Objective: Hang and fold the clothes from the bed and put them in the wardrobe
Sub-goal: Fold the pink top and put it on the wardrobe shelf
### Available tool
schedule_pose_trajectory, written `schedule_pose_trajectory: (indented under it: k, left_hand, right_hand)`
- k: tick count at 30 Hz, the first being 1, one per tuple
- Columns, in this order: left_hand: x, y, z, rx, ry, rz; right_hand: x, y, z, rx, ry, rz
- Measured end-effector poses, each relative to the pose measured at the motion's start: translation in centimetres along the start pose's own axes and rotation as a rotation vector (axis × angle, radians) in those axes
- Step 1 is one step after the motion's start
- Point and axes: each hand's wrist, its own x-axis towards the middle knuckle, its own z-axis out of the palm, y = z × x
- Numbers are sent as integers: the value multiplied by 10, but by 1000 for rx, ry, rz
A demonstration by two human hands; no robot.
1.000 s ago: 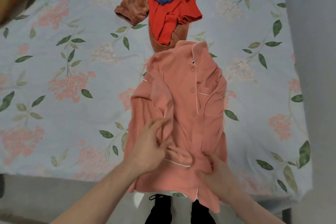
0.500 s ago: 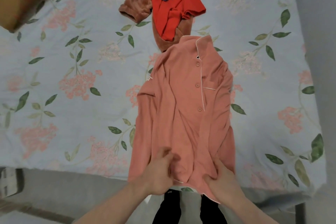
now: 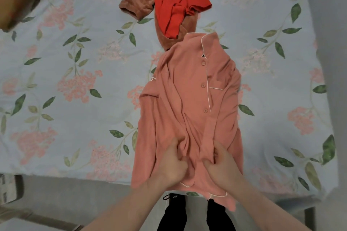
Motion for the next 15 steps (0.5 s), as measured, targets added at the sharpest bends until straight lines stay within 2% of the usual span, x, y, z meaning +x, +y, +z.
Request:
schedule_pose_trajectory:
  k: [2, 4, 7, 11, 15]
  left_hand:
    - [-4, -4, 3, 116, -43, 57]
    - [-3, -8, -1, 290, -117, 35]
    - [8, 3, -20, 315, -49, 61]
    - [47, 40, -69, 225, 193, 111]
    - [108, 83, -116, 187, 302, 80]
  right_hand:
    - [-5, 8, -1, -79, -54, 29]
    - [-8, 15, -4, -187, -131, 32]
    - [0, 13, -18, -158, -139, 39]
    - [35, -17, -59, -76, 112, 22]
    - [94, -67, -105, 7, 347, -97]
